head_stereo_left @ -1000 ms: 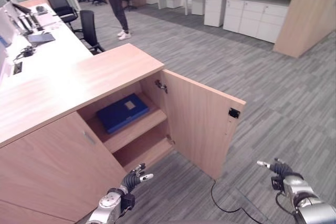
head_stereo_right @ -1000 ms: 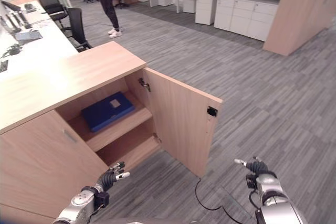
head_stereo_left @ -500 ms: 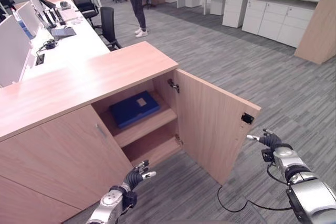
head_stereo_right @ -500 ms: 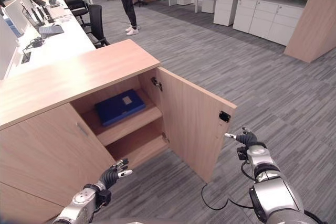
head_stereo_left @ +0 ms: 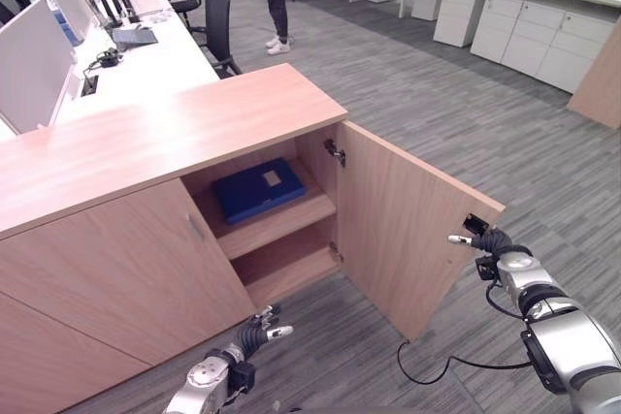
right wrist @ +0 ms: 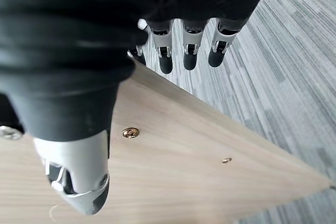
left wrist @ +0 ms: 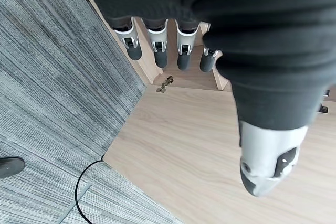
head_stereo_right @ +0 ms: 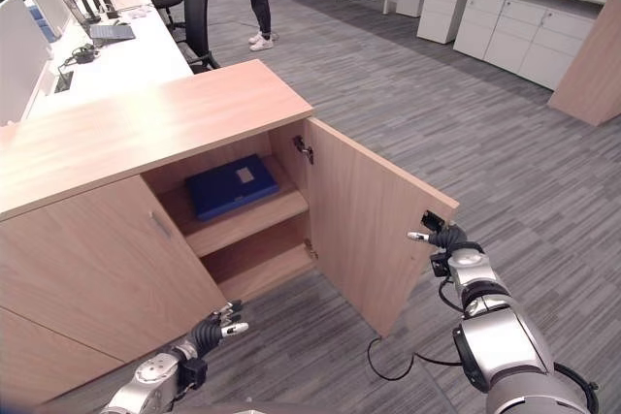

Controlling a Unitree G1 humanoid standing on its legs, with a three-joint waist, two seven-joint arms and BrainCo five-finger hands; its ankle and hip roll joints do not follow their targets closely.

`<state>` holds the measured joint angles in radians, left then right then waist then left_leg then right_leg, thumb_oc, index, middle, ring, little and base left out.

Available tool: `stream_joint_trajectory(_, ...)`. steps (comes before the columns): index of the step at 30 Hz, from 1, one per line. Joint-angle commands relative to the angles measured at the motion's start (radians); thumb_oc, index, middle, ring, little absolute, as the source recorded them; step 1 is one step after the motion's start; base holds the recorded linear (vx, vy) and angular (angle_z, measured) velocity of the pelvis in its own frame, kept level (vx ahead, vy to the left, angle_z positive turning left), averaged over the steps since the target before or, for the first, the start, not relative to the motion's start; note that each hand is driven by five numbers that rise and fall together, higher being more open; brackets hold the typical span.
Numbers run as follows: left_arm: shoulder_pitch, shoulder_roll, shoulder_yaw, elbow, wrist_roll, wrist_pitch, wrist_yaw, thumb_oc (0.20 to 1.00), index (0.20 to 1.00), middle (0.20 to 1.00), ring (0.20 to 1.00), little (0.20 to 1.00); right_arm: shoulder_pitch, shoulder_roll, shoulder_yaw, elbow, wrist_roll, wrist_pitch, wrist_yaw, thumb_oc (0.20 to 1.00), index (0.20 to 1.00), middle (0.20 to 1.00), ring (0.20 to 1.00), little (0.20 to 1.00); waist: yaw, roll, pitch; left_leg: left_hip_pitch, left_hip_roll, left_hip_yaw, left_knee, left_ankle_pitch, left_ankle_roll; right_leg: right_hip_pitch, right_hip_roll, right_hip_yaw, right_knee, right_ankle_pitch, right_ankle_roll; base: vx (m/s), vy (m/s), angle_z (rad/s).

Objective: Put the empty folder in the office cabinet

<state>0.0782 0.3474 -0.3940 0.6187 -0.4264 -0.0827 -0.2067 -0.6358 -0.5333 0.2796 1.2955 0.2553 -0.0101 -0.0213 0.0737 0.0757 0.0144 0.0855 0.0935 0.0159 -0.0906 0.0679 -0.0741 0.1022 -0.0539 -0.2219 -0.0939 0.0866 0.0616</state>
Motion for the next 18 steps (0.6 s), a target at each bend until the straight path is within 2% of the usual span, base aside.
stream_joint_trajectory(1,-0.061,0.047,-0.029,-0.025,-0.022,-0.033,0.003,1.000,1.000,1.000,1.000,1.000,-0.155,0.066,0.053,0.049,0.023,-0.039,-0.006,1.000,1.000,1.000,1.000,1.000,0.034,-0.084,0.011,0.009,0.013,-0.014,0.003,-0.058,-0.027,0.028,-0.121,0.063,0.007,-0.087,0.127,0.00,0.000,0.00)
stream_joint_trajectory(6,-0.064,0.043,-0.026,-0.023,-0.018,-0.034,0.011,1.000,1.000,1.000,1.000,1.000,-0.129,0.123,0.058,0.010,0.046,-0.050,-0.007,1.000,1.000,1.000,1.000,1.000,0.038,-0.083,0.014,0.004,0.014,-0.018,0.003,-0.055,-0.029,0.026,-0.122,0.056,0.007,-0.088,0.127,0.00,0.000,0.00)
stream_joint_trajectory(10,-0.068,0.031,0.002,-0.007,-0.018,-0.036,0.033,1.000,1.000,1.000,1.000,1.000,-0.045,0.202,0.070,-0.095,0.090,-0.067,-0.005,1.000,1.000,1.000,1.000,1.000,0.029,-0.083,0.019,-0.002,0.016,-0.020,0.003,-0.051,-0.033,0.023,-0.120,0.056,0.007,-0.087,0.125,0.00,0.000,0.00)
stream_joint_trajectory(12,-0.060,0.020,0.038,0.006,-0.016,-0.039,0.052,1.000,1.000,1.000,1.000,1.000,0.074,0.257,0.081,-0.250,0.111,-0.089,0.002,1.000,1.000,1.000,1.000,1.000,0.017,-0.085,0.024,-0.005,0.021,-0.019,0.003,-0.047,-0.038,0.022,-0.117,0.056,0.007,-0.088,0.122,0.00,0.000,0.00)
stream_joint_trajectory(13,-0.058,0.021,0.038,0.005,-0.015,-0.039,0.052,1.000,1.000,1.000,1.000,1.000,0.078,0.258,0.081,-0.255,0.111,-0.087,0.001,1.000,1.000,1.000,1.000,1.000,0.016,-0.085,0.022,-0.005,0.021,-0.020,0.003,-0.048,-0.038,0.022,-0.117,0.055,0.007,-0.088,0.122,0.00,0.000,0.00)
stream_joint_trajectory(14,-0.050,0.014,0.082,-0.001,-0.019,-0.042,0.066,1.000,1.000,1.000,1.000,1.000,0.192,0.272,0.102,-0.386,0.089,-0.095,0.026,1.000,1.000,1.000,1.000,1.000,0.008,-0.085,0.027,-0.010,0.025,-0.025,0.003,-0.043,-0.044,0.022,-0.115,0.051,0.007,-0.091,0.119,0.00,0.000,0.00)
stream_joint_trajectory(15,-0.047,0.014,0.082,-0.002,-0.019,-0.042,0.066,1.000,1.000,1.000,1.000,1.000,0.197,0.271,0.103,-0.391,0.088,-0.093,0.025,1.000,1.000,1.000,1.000,1.000,0.007,-0.084,0.025,-0.010,0.025,-0.027,0.003,-0.043,-0.044,0.022,-0.115,0.050,0.007,-0.092,0.118,-0.02,-0.031,0.09)
stream_joint_trajectory(18,-0.024,0.000,0.137,0.004,0.000,-0.053,0.084,1.000,1.000,1.000,1.000,1.000,0.372,0.247,0.127,-0.613,0.018,-0.102,0.069,1.000,1.000,1.000,1.000,1.000,0.005,-0.086,0.025,-0.022,0.032,-0.057,0.003,-0.037,-0.055,0.026,-0.110,0.028,0.007,-0.101,0.114,-0.01,-0.049,0.20)
